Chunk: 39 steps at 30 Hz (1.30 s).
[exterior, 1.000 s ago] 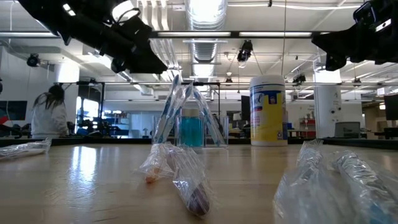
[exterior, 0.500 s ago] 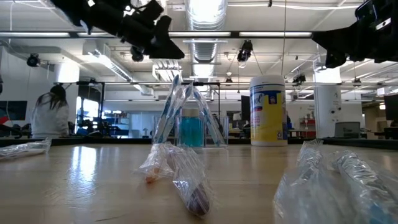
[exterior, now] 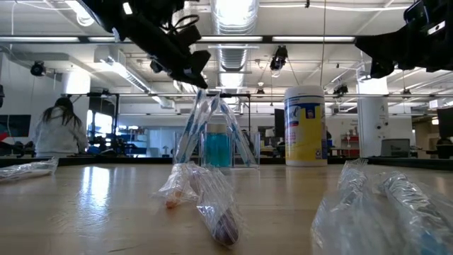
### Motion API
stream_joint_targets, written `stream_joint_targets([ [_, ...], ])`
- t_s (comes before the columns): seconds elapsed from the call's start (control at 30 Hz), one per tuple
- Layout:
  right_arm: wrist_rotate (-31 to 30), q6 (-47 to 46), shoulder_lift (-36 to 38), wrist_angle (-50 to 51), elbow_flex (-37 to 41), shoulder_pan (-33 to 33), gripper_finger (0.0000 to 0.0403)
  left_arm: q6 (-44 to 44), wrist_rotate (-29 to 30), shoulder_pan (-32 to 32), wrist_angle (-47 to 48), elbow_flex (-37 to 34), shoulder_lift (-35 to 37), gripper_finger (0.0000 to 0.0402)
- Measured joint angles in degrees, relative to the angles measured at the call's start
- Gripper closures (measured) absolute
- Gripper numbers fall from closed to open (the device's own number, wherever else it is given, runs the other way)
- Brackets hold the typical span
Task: Pick & Place toothbrushing station
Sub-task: Put the blue toothbrush into the transparent organizer
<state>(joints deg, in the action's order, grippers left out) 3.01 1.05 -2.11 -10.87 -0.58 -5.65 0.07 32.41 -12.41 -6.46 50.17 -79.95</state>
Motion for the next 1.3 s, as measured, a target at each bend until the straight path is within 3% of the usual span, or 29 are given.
stream_joint_targets([
  [0.37,0.00,0.03,-0.04,-0.07,0.00,0.01,0.0394,-4.24,-2.43,-1.63,-0.20,-2.14,0.85,0.0399],
  [0.6,-0.01,-0.19,-0.07,-0.04,0.00,0.00,0.0394,-4.87,-2.77,-0.77,1.31,-1.86,3.85,0.0374],
  [0.87,-0.02,-0.29,-0.07,-0.02,0.00,0.00,0.0394,-6.40,-2.77,0.88,6.71,-1.77,11.80,0.0336],
  [1.07,-0.04,-0.66,-0.11,-0.02,0.00,0.00,0.0394,-5.47,-5.16,4.21,15.32,-2.49,19.11,0.0329],
  [1.3,-0.04,-1.06,-0.12,0.00,0.02,0.00,0.0394,-5.82,-7.59,10.02,9.88,-16.02,34.14,0.0366],
])
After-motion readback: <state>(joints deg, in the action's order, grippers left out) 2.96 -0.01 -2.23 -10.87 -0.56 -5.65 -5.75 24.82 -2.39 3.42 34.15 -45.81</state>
